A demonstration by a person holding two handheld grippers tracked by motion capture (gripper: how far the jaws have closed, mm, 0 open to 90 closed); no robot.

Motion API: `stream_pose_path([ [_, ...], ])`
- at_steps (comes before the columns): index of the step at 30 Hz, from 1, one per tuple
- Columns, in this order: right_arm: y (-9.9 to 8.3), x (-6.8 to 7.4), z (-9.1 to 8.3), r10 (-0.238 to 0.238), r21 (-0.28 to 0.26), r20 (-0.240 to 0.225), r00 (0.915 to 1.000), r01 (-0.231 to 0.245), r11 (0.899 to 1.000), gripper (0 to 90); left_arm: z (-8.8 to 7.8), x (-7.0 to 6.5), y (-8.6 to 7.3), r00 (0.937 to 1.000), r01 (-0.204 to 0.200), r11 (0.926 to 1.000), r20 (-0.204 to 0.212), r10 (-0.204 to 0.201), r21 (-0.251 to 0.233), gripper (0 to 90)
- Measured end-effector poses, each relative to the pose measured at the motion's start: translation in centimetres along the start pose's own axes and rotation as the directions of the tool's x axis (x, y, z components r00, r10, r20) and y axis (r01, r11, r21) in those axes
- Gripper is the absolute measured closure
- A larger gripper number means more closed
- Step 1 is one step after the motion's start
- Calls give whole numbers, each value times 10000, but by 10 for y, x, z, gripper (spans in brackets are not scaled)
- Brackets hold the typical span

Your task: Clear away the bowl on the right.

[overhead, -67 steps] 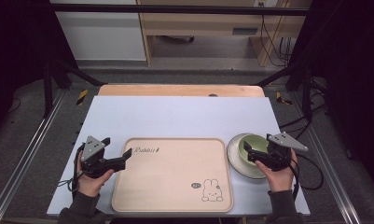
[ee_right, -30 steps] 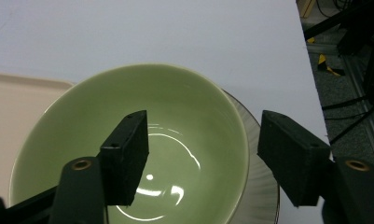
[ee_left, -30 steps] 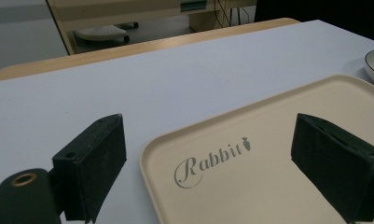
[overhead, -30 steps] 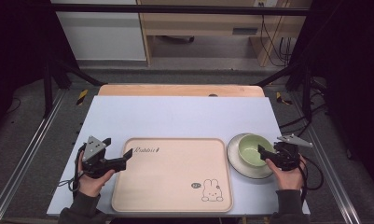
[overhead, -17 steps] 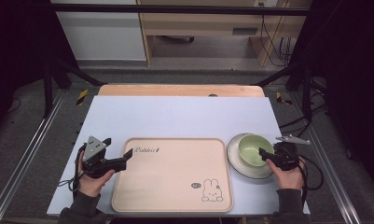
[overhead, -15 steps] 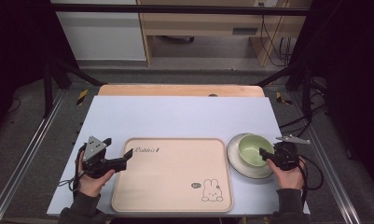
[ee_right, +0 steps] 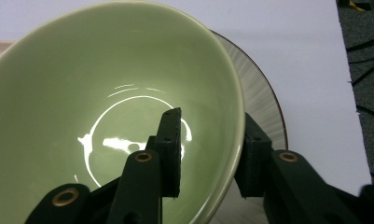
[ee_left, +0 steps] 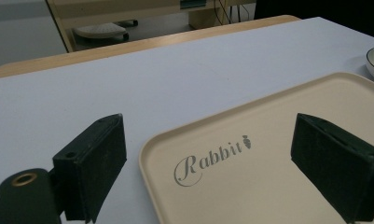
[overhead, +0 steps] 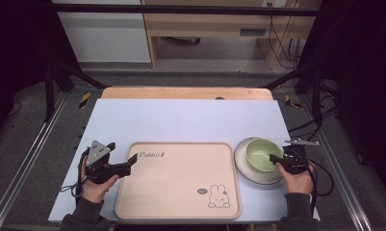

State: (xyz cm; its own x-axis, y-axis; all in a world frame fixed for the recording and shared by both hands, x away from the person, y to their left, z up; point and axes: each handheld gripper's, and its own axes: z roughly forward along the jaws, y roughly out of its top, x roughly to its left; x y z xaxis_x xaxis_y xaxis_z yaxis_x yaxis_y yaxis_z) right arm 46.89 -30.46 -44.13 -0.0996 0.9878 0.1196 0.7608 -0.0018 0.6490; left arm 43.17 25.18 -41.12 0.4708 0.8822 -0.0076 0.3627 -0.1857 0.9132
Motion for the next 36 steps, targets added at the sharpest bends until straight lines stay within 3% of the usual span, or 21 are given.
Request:
stream_pose_path([
  [15, 4, -3, 7, 318, 618, 141, 9994, -326, 9976, 795, 2, 0, -1, 10000, -31, 10000, -6, 31, 89, 100],
  [29, 10, -7, 11, 961, 769, -66, 9954, -953, 9925, 826, 2, 0, -1, 10000, -12, 10000, 5, 12, 92, 101],
  [36, 11, -8, 11, 964, 815, -101, 9953, -953, 9921, 833, 2, 0, -1, 10000, 10, 10000, 0, -10, 76, 102],
])
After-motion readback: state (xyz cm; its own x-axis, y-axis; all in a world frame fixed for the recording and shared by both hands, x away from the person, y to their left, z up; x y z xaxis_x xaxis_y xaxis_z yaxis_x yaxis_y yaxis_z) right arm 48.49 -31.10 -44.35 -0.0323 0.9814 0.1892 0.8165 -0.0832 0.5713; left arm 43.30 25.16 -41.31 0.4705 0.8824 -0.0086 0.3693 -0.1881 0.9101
